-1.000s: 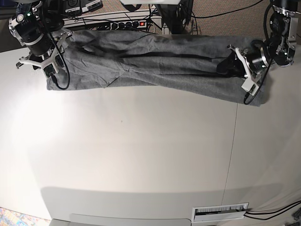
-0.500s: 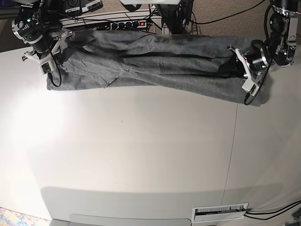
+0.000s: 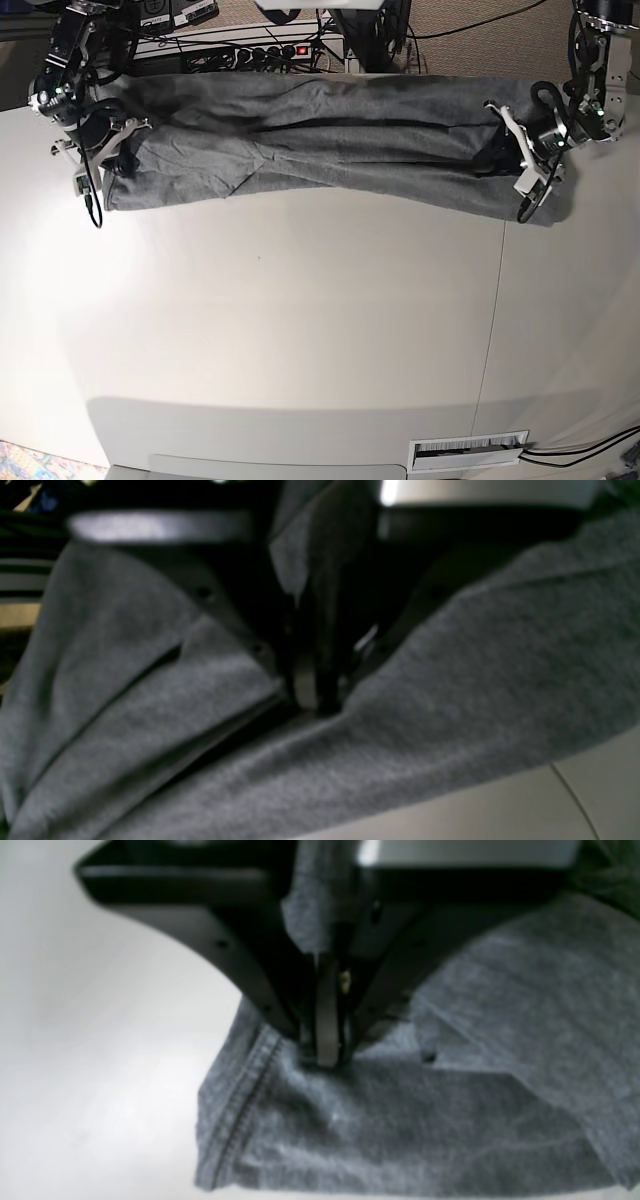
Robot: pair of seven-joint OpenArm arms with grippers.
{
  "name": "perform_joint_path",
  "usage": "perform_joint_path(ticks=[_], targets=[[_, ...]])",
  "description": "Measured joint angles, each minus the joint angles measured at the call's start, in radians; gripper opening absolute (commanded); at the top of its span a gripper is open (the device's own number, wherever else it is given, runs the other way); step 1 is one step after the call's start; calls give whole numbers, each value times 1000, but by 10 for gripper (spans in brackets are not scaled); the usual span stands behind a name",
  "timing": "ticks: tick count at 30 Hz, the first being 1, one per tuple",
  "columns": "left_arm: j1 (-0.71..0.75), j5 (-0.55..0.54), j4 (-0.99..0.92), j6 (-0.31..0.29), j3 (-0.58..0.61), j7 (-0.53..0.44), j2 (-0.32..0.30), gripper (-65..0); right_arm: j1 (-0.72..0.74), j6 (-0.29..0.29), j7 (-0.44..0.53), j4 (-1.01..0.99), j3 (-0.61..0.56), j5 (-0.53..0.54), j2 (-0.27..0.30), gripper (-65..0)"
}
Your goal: Fold the T-shirt properly
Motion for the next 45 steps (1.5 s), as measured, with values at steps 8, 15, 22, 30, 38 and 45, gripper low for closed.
perform_joint_path(ticks=[8,15,22,30,38,45], targets=[[-4,132,0,89,0,-87,5,-601,102,-11,85,-78,-180,-41,5,-650],[-24,180,0,89,0,-104,1,-601,163,-9,78,-84,-241,-113,5,-650],[-35,140,0,88,0,-89,-1,-601,171,-7,-40,-60,-192,-29,0,-650],[-35,148,0,89,0,-86,0,-601,163,-7,-323,161,-177,302,0,-650],[-35,151,0,89,0,-86,21,-601,57,17,-348,298,-293,396,-72,-650],[-35,154,0,88,0,-86,42,-601,49,23,-198,298,-541,139,-109,-650]])
